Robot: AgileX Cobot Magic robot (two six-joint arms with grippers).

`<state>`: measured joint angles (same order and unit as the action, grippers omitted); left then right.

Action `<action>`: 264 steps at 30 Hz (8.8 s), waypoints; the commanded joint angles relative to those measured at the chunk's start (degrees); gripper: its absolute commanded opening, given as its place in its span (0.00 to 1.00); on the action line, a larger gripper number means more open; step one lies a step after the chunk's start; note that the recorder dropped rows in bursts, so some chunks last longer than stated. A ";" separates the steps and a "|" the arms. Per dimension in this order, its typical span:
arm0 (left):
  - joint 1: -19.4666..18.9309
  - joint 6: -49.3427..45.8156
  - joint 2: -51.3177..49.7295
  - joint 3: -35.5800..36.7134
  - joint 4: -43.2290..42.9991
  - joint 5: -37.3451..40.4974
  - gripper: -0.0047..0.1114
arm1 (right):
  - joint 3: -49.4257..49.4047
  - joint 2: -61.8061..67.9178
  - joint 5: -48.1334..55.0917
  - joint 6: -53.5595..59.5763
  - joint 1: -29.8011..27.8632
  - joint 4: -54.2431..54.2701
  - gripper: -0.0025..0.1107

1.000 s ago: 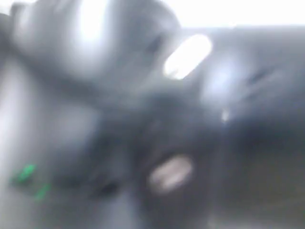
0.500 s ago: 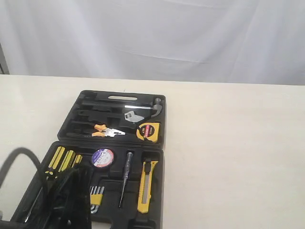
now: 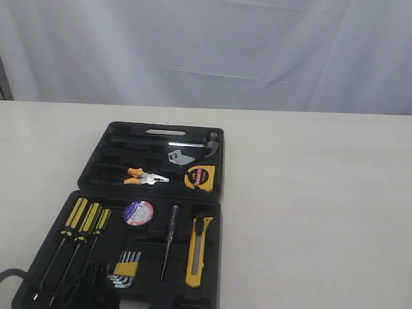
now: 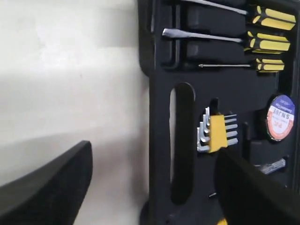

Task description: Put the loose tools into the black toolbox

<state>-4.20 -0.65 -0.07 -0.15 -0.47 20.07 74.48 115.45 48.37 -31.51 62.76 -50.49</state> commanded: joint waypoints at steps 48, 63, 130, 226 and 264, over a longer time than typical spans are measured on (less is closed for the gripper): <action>0.27 0.24 0.07 0.15 0.47 -0.45 0.04 | 0.13 7.17 -3.34 -4.65 -7.02 -7.83 0.02; 0.27 0.24 0.07 0.15 0.47 -0.45 0.04 | 0.13 -2.91 -0.33 12.21 -5.33 5.80 0.02; 0.27 0.24 0.07 0.15 0.47 -0.45 0.04 | 31.97 18.13 -1.82 61.93 -66.14 57.46 0.63; 0.27 0.24 0.07 0.15 0.47 -0.45 0.04 | -72.94 -99.42 -47.25 29.91 -75.60 51.53 0.02; 0.27 0.24 0.07 0.15 0.47 -0.45 0.04 | -74.48 -105.38 -37.57 38.64 -81.96 51.41 0.02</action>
<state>-4.20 -0.65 -0.07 -0.15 -0.47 20.07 0.14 10.43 10.98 6.83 -18.77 1.41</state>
